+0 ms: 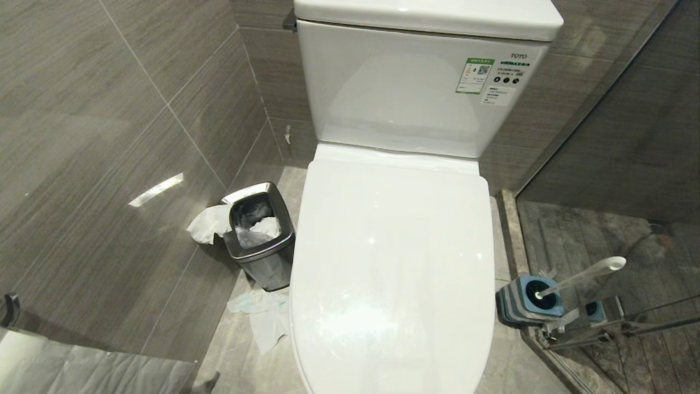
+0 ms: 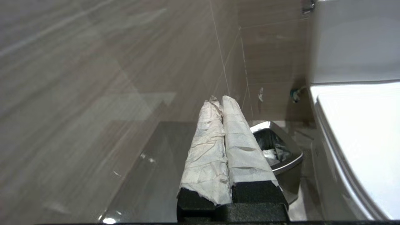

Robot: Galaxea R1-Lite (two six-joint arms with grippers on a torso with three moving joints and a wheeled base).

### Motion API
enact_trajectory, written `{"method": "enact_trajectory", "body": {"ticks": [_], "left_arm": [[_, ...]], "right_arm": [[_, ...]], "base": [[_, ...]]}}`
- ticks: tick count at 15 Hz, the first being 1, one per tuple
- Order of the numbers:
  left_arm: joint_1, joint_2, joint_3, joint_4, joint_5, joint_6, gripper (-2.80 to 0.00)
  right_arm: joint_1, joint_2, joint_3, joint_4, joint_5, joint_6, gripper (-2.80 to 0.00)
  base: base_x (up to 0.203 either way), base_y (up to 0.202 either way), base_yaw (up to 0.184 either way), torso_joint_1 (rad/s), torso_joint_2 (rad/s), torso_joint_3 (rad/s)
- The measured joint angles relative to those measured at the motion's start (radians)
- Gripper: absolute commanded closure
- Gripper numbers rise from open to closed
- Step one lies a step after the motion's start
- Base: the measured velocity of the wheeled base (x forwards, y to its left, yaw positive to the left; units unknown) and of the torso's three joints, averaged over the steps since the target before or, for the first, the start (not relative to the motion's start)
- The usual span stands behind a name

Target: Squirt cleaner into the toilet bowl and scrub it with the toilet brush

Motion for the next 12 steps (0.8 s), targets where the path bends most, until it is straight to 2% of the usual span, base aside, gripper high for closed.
{"method": "enact_trajectory", "body": {"ticks": [4, 7, 9, 12], "left_arm": [[-0.003, -0.045, 0.275, -0.181, -0.011, 0.016, 0.00], [-0.004, -0.051, 0.444, -0.267, -0.035, 0.011, 0.00], [-0.003, -0.052, 0.507, -0.268, -0.044, 0.000, 0.00], [-0.003, -0.053, 0.525, -0.174, -0.061, -0.023, 0.00]], "right_arm": [[0.000, 0.000, 0.000, 0.000, 0.000, 0.000, 0.00], [0.000, 0.000, 0.000, 0.000, 0.000, 0.000, 0.00], [0.000, 0.000, 0.000, 0.000, 0.000, 0.000, 0.00], [0.000, 0.000, 0.000, 0.000, -0.001, 0.000, 0.00]], "base": [[0.000, 0.000, 0.000, 0.000, 0.00, 0.000], [0.000, 0.000, 0.000, 0.000, 0.00, 0.000], [0.000, 0.000, 0.000, 0.000, 0.00, 0.000], [0.000, 0.000, 0.000, 0.000, 0.00, 0.000]]}}
